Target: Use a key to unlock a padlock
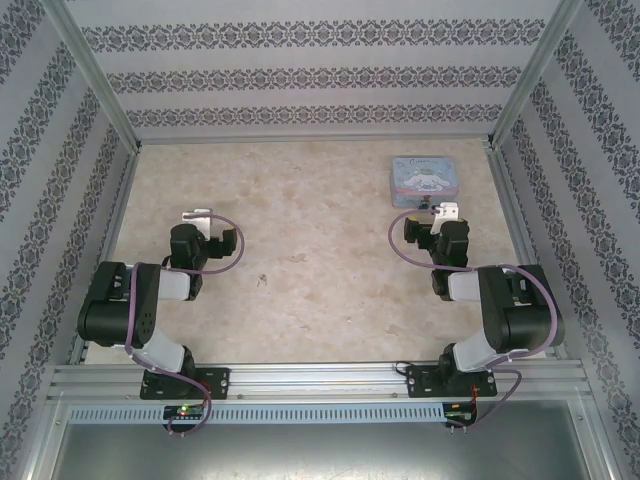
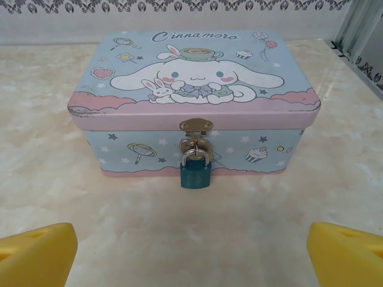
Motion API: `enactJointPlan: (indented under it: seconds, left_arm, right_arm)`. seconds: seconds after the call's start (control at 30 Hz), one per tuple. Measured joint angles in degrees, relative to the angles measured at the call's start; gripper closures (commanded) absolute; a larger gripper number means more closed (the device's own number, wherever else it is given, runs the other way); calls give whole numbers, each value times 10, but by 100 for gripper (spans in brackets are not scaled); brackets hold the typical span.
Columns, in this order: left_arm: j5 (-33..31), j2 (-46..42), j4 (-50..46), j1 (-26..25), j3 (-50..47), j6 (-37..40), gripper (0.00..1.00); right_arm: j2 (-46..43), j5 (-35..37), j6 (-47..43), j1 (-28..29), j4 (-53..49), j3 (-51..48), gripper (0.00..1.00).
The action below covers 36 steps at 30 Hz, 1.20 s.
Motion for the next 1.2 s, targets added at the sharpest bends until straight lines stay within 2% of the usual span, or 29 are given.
enactJointPlan:
  seconds: [0.63,0.7,0.8,0.93,1.07,1.2]
  left_arm:
    - [0,0,0,0,0,0,0]
    - [-1,-2,-11,0,4,0,0]
    - [-9,-22,-77,0,38,0,0]
    - [-12,-64,-161,0,105,-5,0]
    - [-13,-100,-249,0,166,-38,0]
    - [-15,-102,-352,0,243,-105,0]
  right_arm:
    - [-3,-7,0,-7,-9,2,2]
    - [-29,-7,1,-7,-71,18,2]
    - [-90,2,30,-8,-218,94,2]
    - [-125,31,121,-22,-364,219,2]
    - [-109,24,181,-50,-477,310,2]
    - [-39,1,227,-77,-569,419,2]
